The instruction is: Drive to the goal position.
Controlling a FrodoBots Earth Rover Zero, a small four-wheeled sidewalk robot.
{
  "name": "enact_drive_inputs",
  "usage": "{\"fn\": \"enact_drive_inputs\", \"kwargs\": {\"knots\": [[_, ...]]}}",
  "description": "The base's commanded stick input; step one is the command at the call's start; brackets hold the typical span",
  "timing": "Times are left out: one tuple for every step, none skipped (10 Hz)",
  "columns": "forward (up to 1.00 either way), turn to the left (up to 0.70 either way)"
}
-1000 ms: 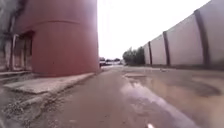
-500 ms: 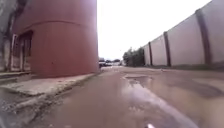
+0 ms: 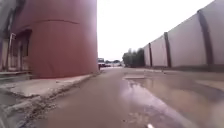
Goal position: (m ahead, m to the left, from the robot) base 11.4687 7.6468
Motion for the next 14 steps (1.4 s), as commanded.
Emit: {"fn": "enact_drive_inputs", "kwargs": {"knots": [[0.30,0.00],[0.30,0.00],[0.30,0.00],[0.30,0.00],[0.30,0.00],[0.30,0.00],[0.30,0.00],[0.30,0.00],[0.30,0.00],[0.30,0.00],[0.30,0.00],[0.30,0.00],[0.30,0.00],[0.30,0.00]]}}
